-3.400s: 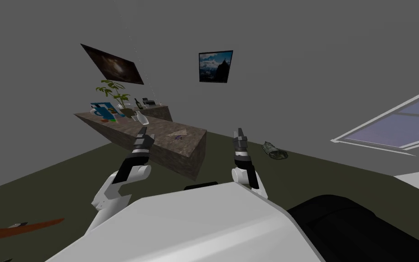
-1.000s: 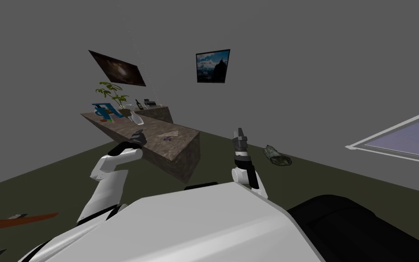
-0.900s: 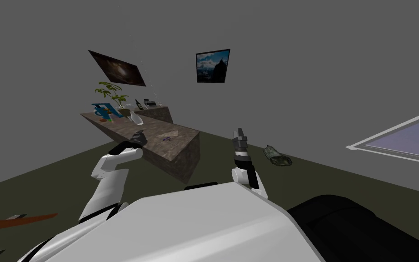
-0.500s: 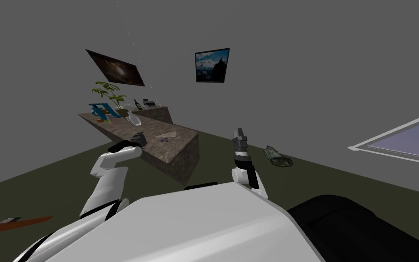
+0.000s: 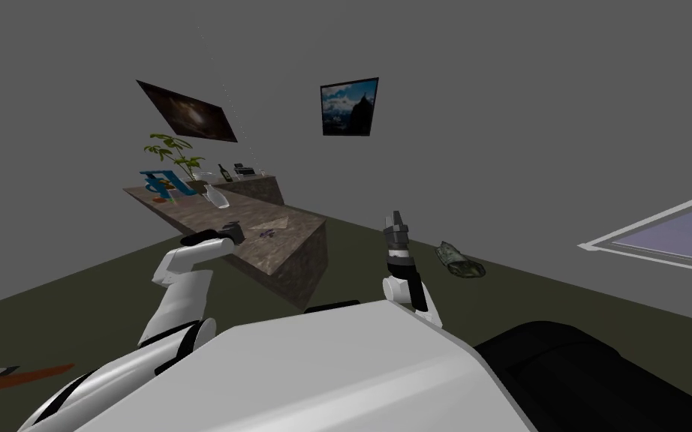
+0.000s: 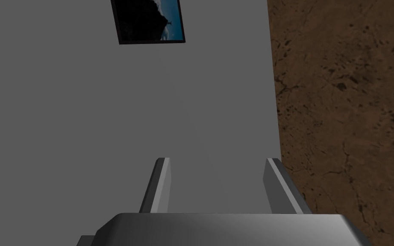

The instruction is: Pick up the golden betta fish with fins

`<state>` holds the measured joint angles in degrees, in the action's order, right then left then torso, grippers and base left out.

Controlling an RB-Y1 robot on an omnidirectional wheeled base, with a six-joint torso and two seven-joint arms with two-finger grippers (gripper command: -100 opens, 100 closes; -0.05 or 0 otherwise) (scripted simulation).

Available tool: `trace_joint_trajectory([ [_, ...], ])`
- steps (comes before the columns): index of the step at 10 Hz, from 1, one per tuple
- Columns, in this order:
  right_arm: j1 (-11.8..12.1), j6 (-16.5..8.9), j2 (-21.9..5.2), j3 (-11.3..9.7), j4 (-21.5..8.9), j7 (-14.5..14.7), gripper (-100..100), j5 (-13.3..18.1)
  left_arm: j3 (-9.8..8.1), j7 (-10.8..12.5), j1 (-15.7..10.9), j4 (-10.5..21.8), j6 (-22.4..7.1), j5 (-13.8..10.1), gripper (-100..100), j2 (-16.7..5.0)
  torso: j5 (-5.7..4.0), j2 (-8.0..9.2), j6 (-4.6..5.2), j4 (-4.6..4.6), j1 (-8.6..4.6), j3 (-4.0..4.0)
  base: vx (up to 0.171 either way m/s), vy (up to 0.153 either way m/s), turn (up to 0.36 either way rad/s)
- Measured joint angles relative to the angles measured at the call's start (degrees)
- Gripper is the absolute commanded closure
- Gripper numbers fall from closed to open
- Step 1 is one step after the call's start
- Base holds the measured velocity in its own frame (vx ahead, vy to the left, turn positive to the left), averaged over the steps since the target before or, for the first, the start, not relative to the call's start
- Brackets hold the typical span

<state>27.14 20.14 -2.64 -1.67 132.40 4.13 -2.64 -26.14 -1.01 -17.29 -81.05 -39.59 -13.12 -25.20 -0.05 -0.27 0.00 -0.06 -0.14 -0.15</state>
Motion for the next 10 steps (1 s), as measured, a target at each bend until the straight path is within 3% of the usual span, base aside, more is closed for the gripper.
trace_joint_trajectory([
  [10, 0.0, 0.0, 0.0, 0.0, 0.0, 0.0, 0, 0.0, -1.51, 0.4, -4.7, 6.3, -14.6, -1.4, -100, -1.3, 0.01, 0.0, -0.01, 0.0, 0.06, 0.0, 0.064, -0.035, -0.001],
])
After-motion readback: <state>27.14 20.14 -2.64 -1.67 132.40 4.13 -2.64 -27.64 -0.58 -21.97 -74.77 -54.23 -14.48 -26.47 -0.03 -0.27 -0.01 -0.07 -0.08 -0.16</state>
